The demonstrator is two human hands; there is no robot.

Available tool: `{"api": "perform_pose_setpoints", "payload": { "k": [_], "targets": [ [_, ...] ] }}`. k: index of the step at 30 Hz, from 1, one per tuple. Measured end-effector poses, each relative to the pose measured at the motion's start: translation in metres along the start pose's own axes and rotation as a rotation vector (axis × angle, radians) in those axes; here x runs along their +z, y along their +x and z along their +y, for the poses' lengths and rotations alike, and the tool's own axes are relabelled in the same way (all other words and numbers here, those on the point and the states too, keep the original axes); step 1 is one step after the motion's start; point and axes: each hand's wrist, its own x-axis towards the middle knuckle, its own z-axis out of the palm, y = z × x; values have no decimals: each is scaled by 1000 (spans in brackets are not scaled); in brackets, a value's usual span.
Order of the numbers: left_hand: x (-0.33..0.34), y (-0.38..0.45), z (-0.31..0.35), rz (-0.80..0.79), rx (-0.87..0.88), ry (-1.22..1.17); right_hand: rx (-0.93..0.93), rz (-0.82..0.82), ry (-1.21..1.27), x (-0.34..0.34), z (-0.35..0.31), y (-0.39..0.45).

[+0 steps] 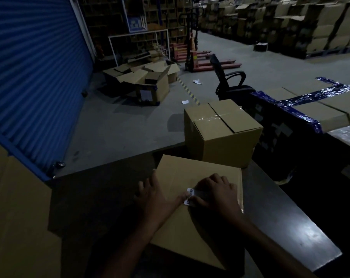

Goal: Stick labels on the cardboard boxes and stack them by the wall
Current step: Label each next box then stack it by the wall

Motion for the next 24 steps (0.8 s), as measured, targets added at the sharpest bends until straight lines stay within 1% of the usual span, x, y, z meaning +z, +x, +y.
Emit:
{"api": "perform_pose_setpoints", "payload": {
  "k": [4,9,12,17,21,24],
  "targets": [
    [3,-2,0,26,2,-13,7,-4,2,2,-4,0],
    [4,-1,-1,26,-9,-33,-10,-64,56,-1,0,6],
    [2,-2,1,-6,-35,-56,-17,-48,104,1,8,4],
    [5,1,-2,1,-26,-68,2,52,41,8,14,-5],
    [6,1,-2,15,-20,-55,0,34,22,5,14,-5],
    [6,0,-1,16,-23,-63,-1,6,58,1,13,-2]
  ]
}}
